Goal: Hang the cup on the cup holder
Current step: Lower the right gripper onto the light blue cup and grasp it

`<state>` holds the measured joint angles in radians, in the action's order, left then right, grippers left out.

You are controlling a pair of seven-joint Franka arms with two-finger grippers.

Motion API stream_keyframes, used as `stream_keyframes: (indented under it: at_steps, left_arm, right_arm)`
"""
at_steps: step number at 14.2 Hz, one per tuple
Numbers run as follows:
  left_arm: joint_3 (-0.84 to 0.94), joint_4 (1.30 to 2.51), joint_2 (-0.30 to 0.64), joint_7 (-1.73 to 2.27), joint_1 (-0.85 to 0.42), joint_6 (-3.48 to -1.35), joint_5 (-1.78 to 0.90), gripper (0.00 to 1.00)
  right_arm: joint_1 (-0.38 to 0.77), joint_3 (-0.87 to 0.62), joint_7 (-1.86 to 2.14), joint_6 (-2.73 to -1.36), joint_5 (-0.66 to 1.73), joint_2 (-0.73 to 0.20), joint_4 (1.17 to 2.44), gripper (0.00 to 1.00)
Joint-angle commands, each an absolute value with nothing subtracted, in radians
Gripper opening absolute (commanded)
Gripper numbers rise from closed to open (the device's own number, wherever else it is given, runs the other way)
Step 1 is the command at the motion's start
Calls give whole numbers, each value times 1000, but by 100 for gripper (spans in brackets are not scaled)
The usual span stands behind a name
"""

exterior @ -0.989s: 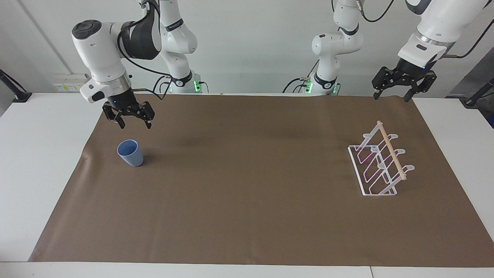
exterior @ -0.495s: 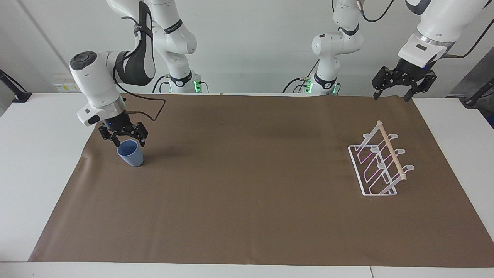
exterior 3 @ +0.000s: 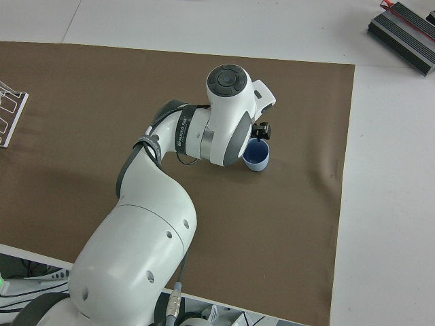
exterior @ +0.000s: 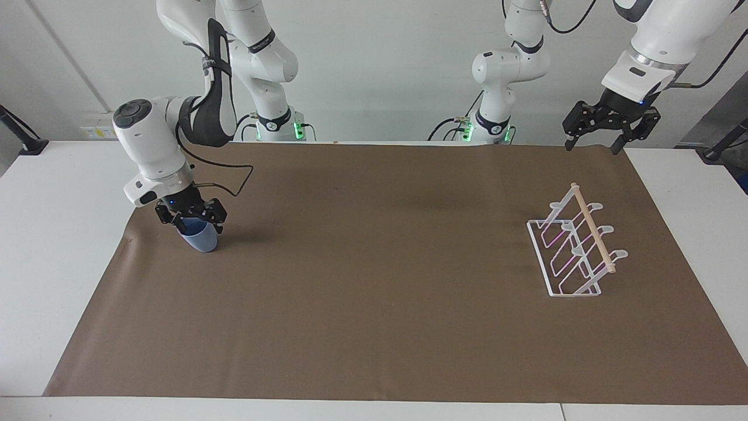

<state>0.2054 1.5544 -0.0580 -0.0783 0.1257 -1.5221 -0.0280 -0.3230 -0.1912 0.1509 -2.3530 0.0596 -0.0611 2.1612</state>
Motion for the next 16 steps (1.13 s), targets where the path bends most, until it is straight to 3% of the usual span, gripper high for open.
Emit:
stream_keyframes:
  at_steps: [1, 6, 11, 13, 16]
  left_arm:
    - [204, 1566, -71, -89, 124, -1514, -25, 100]
    - [204, 1568, -72, -91, 124, -1514, -25, 100]
    - [206, 1569, -72, -90, 124, -1516, -25, 100]
    - [206, 1586, -81, -94, 126, -1522, -25, 100]
    - [206, 1592, -84, -95, 123, -1519, -25, 100]
  right_arm:
    - [-322, -201, 135, -2387, 72, -43, 2213, 100]
    - [-319, -202, 133, -2388, 72, -25, 2261, 100]
    - [-319, -204, 133, -2372, 74, 2, 2307, 67]
    - [-319, -202, 141, -2361, 74, 6, 2309, 60]
    - [-319, -202, 141, -2356, 74, 6, 2309, 32]
